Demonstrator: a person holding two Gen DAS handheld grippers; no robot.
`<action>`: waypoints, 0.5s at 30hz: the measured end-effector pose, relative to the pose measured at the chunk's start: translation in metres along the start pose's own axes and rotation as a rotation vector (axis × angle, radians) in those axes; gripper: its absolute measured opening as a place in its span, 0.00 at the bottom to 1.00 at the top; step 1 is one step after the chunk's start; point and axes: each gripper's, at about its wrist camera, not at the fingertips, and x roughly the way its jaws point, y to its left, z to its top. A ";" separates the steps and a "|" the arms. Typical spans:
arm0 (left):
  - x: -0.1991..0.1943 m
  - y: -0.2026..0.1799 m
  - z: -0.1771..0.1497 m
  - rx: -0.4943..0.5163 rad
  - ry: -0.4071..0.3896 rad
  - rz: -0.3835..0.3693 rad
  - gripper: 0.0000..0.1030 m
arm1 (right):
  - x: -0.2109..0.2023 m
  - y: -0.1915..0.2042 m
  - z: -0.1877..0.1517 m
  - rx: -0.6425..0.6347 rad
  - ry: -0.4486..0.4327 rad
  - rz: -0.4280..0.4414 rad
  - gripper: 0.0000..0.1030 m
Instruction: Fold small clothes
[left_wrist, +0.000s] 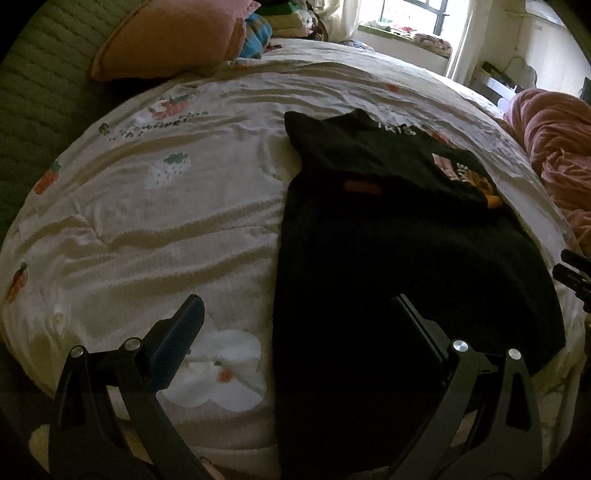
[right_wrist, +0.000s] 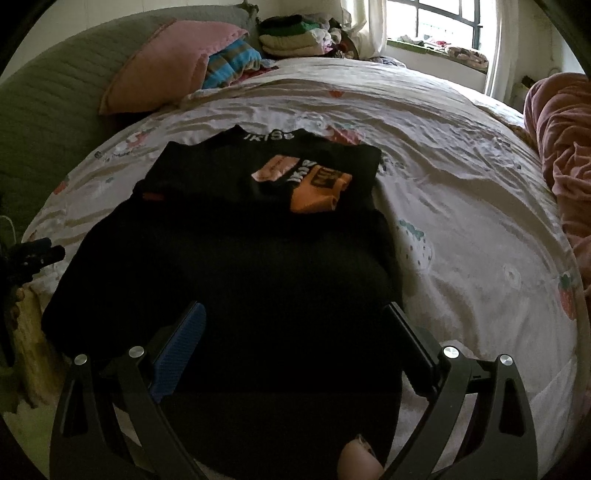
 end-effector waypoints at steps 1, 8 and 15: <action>0.000 0.001 -0.002 -0.001 0.005 0.001 0.91 | 0.000 0.000 -0.002 -0.003 0.004 -0.002 0.92; 0.000 0.009 -0.015 -0.021 0.040 -0.030 0.91 | 0.002 -0.003 -0.014 -0.002 0.032 -0.003 0.92; 0.001 0.020 -0.032 -0.082 0.073 -0.134 0.84 | 0.001 -0.008 -0.025 0.004 0.043 -0.008 0.92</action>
